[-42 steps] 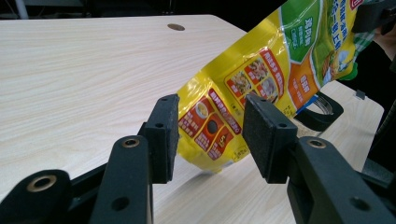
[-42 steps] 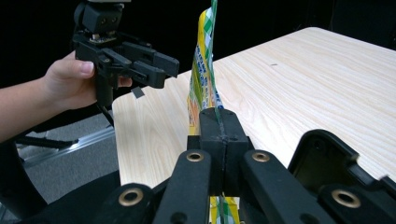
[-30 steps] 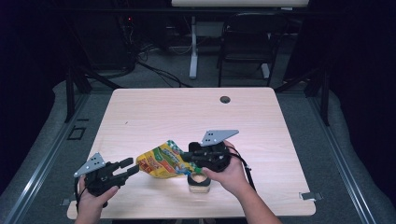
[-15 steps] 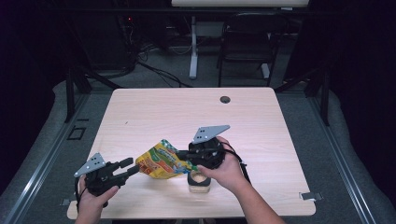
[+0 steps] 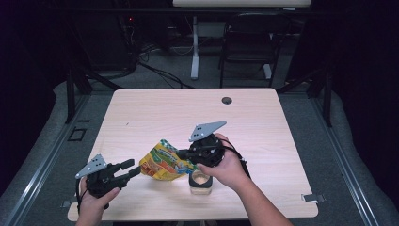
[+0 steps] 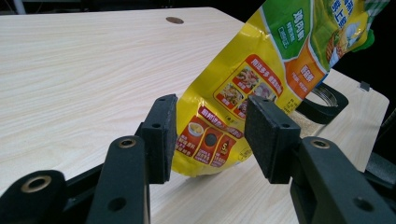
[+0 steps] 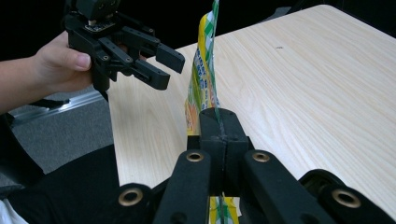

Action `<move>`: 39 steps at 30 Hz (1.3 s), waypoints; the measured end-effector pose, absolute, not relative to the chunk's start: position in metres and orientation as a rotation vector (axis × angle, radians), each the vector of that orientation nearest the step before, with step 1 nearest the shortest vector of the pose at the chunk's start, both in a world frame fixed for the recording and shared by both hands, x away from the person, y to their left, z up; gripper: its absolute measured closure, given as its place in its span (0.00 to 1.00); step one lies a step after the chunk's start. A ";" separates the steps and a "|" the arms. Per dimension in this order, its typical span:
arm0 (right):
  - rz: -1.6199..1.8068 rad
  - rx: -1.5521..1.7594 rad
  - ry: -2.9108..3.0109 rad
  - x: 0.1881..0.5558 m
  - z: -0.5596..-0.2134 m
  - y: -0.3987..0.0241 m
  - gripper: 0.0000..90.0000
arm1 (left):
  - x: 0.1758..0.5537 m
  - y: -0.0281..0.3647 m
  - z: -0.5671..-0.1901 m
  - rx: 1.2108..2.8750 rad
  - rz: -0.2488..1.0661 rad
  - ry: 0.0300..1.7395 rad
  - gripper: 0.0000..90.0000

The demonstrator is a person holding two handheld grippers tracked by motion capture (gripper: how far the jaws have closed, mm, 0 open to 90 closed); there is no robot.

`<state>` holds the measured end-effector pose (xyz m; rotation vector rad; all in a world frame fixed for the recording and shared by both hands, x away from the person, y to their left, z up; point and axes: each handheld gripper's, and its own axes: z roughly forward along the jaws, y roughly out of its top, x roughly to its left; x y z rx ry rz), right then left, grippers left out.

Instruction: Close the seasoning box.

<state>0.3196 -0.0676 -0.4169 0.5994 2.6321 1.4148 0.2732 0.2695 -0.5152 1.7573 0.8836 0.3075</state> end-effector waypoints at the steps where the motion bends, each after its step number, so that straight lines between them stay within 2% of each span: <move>1: 1.409 0.597 2.639 0.320 -0.416 -0.067 1.00 | 0.273 0.270 -0.515 1.758 0.307 0.883 0.60; 4: 1.396 0.601 2.643 0.321 -0.415 -0.063 1.00 | 0.274 0.272 -0.514 1.776 0.270 0.863 0.60; 5: 1.388 0.598 2.648 0.322 -0.414 -0.063 1.00 | 0.273 0.270 -0.514 1.759 0.308 0.881 0.60; 9: 1.385 0.605 2.652 0.325 -0.413 -0.058 1.00 | 0.273 0.272 -0.513 1.753 0.318 0.884 0.60; 39: 1.331 0.550 2.666 0.329 -0.415 -0.016 0.97 | 0.274 0.282 -0.510 1.726 0.337 0.904 0.58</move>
